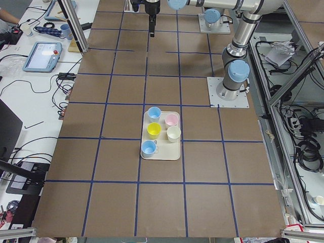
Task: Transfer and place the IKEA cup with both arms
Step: 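Lower the right gripper and grasp the white cup on the rack, then lift the white cup off the rack and carry it toward the left gripper, then grasp the white cup with the left gripper beside the right gripper, then open the right gripper and withdraw it while the left gripper carries the cup, then lower the white cup into the empty slot of the pastel cup tray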
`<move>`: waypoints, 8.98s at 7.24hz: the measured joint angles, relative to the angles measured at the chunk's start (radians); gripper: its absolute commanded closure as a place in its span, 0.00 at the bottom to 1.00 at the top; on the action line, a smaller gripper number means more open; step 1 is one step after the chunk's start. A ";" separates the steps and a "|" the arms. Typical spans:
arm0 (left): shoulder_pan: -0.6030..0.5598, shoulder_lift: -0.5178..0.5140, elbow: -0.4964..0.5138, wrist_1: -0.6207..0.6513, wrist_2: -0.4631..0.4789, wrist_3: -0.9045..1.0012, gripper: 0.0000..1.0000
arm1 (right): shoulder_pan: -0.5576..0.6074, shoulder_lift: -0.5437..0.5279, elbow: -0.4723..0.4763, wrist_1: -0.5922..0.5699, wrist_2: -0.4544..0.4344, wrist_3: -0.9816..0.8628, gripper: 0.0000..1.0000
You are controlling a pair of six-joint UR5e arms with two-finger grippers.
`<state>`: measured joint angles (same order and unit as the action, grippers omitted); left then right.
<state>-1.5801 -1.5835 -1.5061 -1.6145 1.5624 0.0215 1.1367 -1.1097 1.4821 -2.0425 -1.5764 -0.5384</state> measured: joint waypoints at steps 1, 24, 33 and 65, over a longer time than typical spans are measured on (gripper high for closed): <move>0.000 0.001 0.001 0.002 -0.003 0.000 0.00 | 0.000 -0.003 -0.004 0.003 -0.005 0.000 0.77; 0.145 0.065 -0.255 0.432 -1.373 -0.280 0.00 | 0.256 -0.368 0.110 0.902 1.508 -0.073 0.88; 0.084 0.024 -0.247 0.546 -1.402 -0.289 0.22 | 0.325 -0.377 0.113 0.903 1.524 -0.066 0.88; 0.639 0.080 -0.236 0.165 0.062 0.840 1.00 | 0.370 -0.505 0.130 0.556 0.036 0.688 0.00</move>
<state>-0.9415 -1.5036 -1.7422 -1.4499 1.6244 0.8613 1.5069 -1.6151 1.6118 -1.4867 -1.5409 0.1501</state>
